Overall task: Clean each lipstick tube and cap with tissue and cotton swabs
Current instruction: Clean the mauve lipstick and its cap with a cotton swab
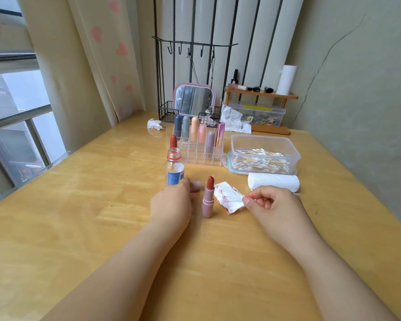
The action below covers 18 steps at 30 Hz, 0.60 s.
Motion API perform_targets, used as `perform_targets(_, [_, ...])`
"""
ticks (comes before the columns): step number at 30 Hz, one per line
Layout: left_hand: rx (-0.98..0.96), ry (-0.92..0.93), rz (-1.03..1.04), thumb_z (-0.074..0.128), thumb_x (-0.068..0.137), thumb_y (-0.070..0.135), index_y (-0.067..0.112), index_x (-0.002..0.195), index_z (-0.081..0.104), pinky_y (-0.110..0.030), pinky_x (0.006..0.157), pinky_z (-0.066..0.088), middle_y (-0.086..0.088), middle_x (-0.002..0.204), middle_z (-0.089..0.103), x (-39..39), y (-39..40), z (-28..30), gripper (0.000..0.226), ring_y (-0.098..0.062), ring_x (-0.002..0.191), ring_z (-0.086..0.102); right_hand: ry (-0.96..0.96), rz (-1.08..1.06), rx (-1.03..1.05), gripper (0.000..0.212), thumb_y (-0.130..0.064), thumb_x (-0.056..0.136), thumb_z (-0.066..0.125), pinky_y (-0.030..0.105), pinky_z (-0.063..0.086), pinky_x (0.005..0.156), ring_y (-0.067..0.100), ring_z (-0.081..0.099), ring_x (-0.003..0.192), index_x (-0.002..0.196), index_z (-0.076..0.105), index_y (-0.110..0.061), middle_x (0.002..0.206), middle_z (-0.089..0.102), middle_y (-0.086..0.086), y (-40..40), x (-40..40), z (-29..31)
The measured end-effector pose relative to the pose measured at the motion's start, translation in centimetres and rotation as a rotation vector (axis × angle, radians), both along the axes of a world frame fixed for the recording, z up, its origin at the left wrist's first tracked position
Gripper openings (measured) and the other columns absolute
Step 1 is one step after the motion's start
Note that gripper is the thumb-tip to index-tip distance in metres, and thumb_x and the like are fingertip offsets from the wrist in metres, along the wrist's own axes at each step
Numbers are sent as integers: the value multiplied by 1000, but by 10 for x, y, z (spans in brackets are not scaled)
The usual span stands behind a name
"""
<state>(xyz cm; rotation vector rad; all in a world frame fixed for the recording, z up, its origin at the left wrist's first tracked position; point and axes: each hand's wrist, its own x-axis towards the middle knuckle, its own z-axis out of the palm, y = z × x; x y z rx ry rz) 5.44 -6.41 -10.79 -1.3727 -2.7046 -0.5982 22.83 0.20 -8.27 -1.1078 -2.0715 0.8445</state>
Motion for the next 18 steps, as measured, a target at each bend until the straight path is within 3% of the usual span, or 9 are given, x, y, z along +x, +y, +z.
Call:
perform_targets(3, [3,-15,7,38,96,13,22,122,43,-28,54,27,4,100,61,1,0,1,27,-22,80,49,2,3,4,16,-16,84,68,12,35,51,-3,42,51,70,67,-25,60,44,-7,-1,-1,0])
perform_targets(7, [-23,-29,11,36,98,16,21,118,42,-29,59,29,-1,105,62,0,-2,1,21,-27,83,54,-4,12,15,17,-15,84,69,13,36,54,-2,42,52,70,67,-24,60,45,-7,-2,-2,-1])
perform_targets(11, [57,-59,-5,40,97,14,20,119,43,-28,59,29,11,115,63,2,-7,4,23,-25,93,59,7,15,17,14,-15,85,68,11,38,56,-5,44,54,73,68,-22,62,46,-7,-2,0,1])
perform_targets(14, [200,-133,-60,38,99,14,20,115,42,-30,62,40,27,119,59,-5,-18,6,18,-20,93,60,29,29,32,15,-13,85,68,9,38,57,-6,45,57,72,68,-21,63,47,-7,-2,2,5])
perform_targets(16, [327,-151,-115,41,98,14,20,111,42,-31,64,44,28,108,60,-9,-28,12,15,-20,86,59,33,53,73,17,-12,84,69,8,38,61,-5,46,62,71,66,-22,68,51,-5,-3,2,7])
perform_targets(18, [466,-111,-166,43,98,10,14,108,47,-24,60,33,29,84,49,-10,-36,20,11,-15,79,45,34,69,121,20,-12,84,69,7,38,64,-4,47,66,70,66,-25,73,56,-4,-4,3,9])
